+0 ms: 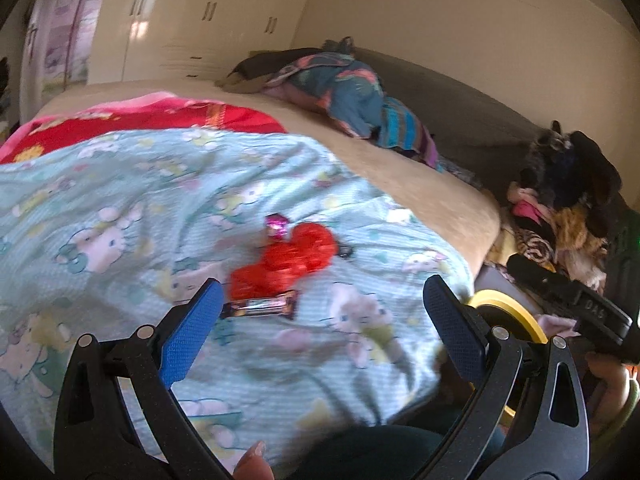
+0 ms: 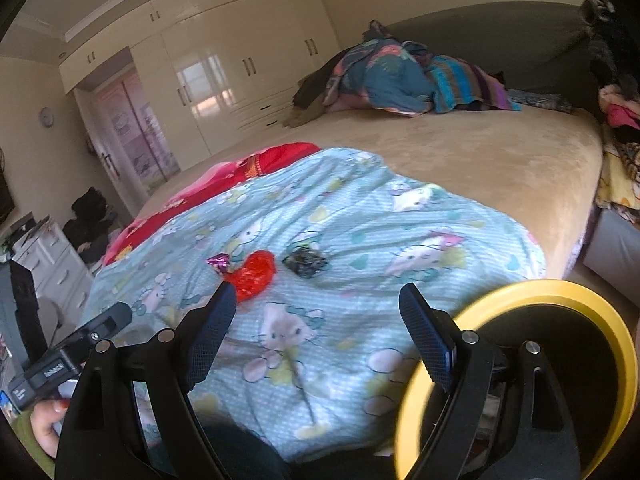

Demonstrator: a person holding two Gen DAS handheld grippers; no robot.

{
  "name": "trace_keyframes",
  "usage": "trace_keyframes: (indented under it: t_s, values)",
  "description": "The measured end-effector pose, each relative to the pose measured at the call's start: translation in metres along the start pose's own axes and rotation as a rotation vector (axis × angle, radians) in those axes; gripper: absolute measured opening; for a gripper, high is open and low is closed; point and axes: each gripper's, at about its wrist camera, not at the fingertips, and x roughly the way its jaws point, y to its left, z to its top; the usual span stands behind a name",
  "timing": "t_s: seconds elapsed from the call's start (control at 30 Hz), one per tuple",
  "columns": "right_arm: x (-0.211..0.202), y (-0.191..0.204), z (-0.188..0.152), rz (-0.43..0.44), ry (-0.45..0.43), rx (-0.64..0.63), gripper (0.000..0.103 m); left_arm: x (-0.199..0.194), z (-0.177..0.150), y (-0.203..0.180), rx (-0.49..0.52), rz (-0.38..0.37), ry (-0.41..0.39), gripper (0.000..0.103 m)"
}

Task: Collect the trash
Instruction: 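Move both open tools back toward the red wrapper and chocolate bar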

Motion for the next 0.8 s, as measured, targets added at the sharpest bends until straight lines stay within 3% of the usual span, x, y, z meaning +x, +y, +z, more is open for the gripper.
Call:
trace_keyframes:
  t_s: [0.17,0.37,0.5,0.8]
  values:
    - [0.022,0.018,0.005,0.015,0.016,-0.028,0.081,0.011,-0.005,0.027,-0.035,0.049,0.036,0.092]
    - [0.057,0.033,0.009,0.028,0.055,-0.046,0.081,0.026,-0.015,0.050,-0.065,0.054,0.082,0.092]
    - [0.082,0.041,0.012,0.037,0.083,-0.050,0.081,0.041,-0.020,0.059,-0.096,0.024,0.117,0.078]
    - [0.136,0.052,0.011,0.051,0.174,-0.064,0.081,0.074,-0.027,0.068,-0.103,-0.018,0.171,0.064]
